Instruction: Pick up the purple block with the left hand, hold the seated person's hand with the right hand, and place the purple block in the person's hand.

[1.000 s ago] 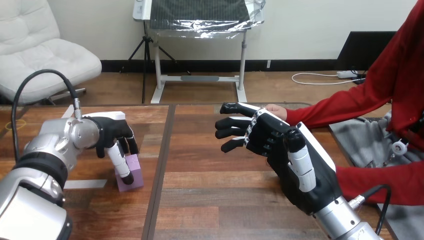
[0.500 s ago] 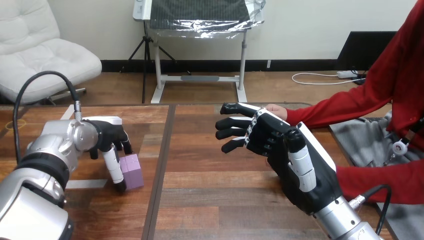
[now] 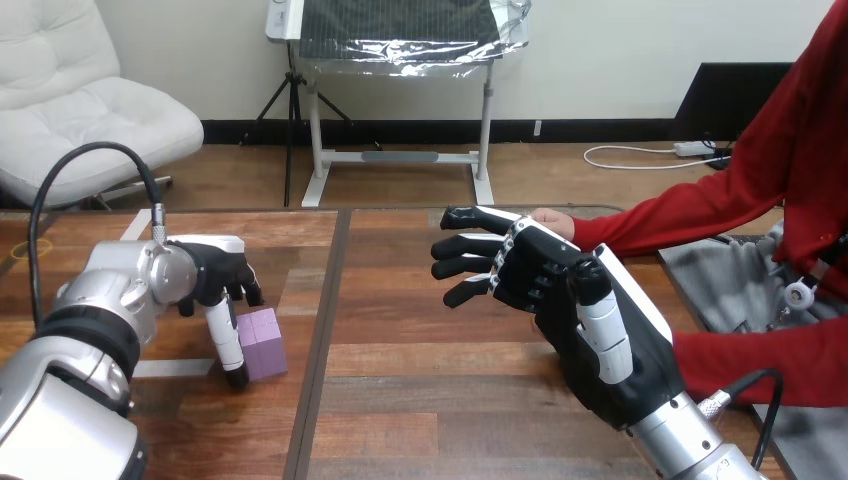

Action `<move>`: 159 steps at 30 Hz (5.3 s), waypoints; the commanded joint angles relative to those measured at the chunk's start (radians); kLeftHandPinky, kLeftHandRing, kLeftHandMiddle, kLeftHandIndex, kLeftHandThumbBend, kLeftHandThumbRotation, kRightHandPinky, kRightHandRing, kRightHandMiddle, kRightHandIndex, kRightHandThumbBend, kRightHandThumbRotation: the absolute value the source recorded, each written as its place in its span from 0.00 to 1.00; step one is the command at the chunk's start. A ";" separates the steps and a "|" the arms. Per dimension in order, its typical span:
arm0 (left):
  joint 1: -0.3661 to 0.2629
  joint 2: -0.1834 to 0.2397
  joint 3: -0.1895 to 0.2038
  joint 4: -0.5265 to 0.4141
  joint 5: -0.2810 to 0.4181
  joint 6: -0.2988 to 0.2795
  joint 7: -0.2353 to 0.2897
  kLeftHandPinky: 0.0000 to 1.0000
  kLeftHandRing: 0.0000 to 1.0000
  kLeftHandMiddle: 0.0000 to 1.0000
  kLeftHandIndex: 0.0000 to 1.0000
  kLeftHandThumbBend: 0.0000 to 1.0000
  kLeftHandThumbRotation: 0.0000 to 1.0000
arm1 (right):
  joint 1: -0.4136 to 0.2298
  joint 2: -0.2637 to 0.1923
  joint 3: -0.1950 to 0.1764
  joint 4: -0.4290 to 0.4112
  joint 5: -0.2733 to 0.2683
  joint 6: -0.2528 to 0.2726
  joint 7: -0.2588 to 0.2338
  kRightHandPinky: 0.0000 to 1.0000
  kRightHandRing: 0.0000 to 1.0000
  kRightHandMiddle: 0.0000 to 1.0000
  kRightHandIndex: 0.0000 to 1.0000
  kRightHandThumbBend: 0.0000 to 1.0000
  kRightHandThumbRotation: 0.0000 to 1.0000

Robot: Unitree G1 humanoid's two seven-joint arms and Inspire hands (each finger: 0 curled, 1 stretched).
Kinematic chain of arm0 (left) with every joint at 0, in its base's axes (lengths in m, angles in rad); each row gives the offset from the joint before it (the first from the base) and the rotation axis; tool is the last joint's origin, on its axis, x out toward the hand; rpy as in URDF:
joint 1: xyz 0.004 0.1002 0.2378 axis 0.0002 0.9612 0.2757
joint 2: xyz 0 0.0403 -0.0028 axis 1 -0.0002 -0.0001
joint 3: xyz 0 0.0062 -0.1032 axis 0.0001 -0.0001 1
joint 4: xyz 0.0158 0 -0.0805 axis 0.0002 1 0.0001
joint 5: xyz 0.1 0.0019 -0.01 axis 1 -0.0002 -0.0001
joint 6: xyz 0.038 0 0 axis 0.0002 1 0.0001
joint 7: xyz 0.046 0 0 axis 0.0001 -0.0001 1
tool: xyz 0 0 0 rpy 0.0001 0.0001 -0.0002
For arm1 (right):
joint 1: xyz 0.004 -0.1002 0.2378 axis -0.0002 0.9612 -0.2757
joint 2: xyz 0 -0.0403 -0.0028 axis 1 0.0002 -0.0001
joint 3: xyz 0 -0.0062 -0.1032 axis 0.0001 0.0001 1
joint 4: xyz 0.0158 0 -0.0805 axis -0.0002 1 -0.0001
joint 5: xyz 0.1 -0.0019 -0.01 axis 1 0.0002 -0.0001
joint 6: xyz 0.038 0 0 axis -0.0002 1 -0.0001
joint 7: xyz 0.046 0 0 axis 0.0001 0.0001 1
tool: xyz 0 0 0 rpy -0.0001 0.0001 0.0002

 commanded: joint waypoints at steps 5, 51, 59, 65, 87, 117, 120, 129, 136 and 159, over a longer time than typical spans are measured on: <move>-0.030 0.002 0.002 -0.023 -0.001 -0.001 0.040 0.73 0.89 0.87 0.81 0.90 0.03 | -0.064 -0.014 -0.013 -0.017 0.008 -0.009 -0.001 0.60 0.71 0.73 0.78 0.81 1.00; 0.029 -0.022 0.059 -0.046 -0.066 0.038 0.199 0.49 0.59 0.68 0.73 0.80 0.00 | -0.057 -0.019 -0.013 -0.024 -0.021 -0.004 -0.025 0.60 0.72 0.73 0.79 0.81 1.00; 0.029 -0.027 0.050 -0.047 -0.068 0.055 0.191 0.50 0.62 0.70 0.73 0.82 0.00 | -0.058 -0.020 -0.016 -0.020 -0.014 -0.008 -0.025 0.60 0.72 0.73 0.79 0.80 1.00; 0.031 -0.028 0.043 -0.045 -0.063 0.058 0.190 0.52 0.66 0.74 0.74 0.83 0.02 | -0.058 -0.027 -0.015 -0.028 -0.016 0.001 -0.028 0.60 0.72 0.74 0.79 0.80 1.00; 0.028 -0.037 0.009 -0.045 -0.014 0.074 0.166 0.62 0.79 0.83 0.76 0.86 0.13 | -0.060 -0.040 -0.017 -0.038 -0.001 0.006 -0.032 0.60 0.73 0.74 0.80 0.78 1.00; 0.022 -0.028 -0.053 -0.039 0.064 0.029 0.174 0.74 0.86 0.86 0.81 0.86 0.28 | -0.059 -0.038 -0.016 -0.043 -0.002 0.008 -0.041 0.60 0.72 0.74 0.80 0.79 1.00; 0.022 -0.029 -0.049 -0.041 0.059 0.031 0.169 0.74 0.86 0.86 0.80 0.85 0.27 | -0.060 -0.038 -0.016 -0.043 -0.003 0.008 -0.041 0.60 0.72 0.74 0.80 0.79 1.00; 0.023 -0.033 -0.033 -0.036 0.038 0.036 0.160 0.72 0.81 0.82 0.78 0.84 0.23 | -0.059 -0.038 -0.016 -0.044 0.001 0.012 -0.039 0.59 0.72 0.74 0.80 0.78 1.00; 0.031 -0.034 -0.010 -0.037 0.010 0.028 0.173 0.56 0.67 0.72 0.74 0.82 0.16 | -0.061 -0.038 -0.016 -0.039 0.000 0.005 -0.037 0.59 0.72 0.74 0.80 0.78 1.00; 0.052 -0.029 0.018 -0.024 -0.038 0.007 0.244 0.37 0.47 0.53 0.48 0.67 0.00 | -0.058 -0.036 -0.016 -0.038 -0.005 -0.001 -0.038 0.60 0.72 0.74 0.80 0.78 1.00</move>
